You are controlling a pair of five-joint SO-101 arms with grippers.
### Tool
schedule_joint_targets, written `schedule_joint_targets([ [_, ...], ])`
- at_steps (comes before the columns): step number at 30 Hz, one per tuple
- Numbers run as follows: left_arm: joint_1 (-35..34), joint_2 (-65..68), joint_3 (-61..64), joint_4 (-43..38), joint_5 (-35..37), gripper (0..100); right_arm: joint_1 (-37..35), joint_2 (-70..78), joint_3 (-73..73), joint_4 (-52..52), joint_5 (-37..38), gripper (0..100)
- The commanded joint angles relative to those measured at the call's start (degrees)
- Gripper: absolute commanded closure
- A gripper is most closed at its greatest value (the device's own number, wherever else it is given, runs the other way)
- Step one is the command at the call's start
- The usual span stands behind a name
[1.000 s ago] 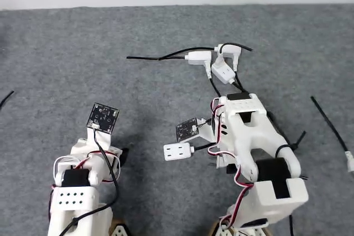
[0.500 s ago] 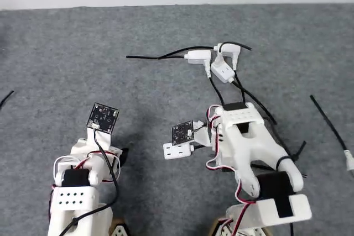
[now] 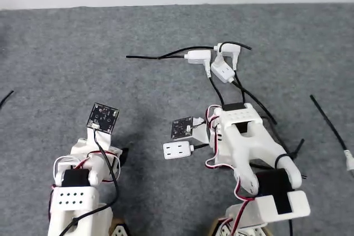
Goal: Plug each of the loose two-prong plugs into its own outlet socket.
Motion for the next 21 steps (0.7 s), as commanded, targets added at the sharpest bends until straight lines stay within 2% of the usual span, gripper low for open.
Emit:
schedule_joint_targets([
  [1,0.18,-0.79,-0.13,-0.79,0.0,75,-1.45,-0.66,-0.53,-2.86,-0.62,94.3],
  [3,0.18,-0.79,-0.13,-0.79,0.0,75,-1.45,-0.66,-0.53,-2.86,-0.53,99.1],
  [11,0.18,-0.79,-0.13,-0.79,0.0,75,-1.89,-2.07,-0.53,-2.77,-0.88,99.0],
  [17,0.35,-0.79,-0.57,-0.88,0.18,75,-2.15,-15.08,-0.35,1.27,-7.82,99.0],
  [21,7.38,-0.88,-3.21,-0.53,1.67,75,-2.15,-25.36,-0.18,5.05,-13.89,99.0],
])
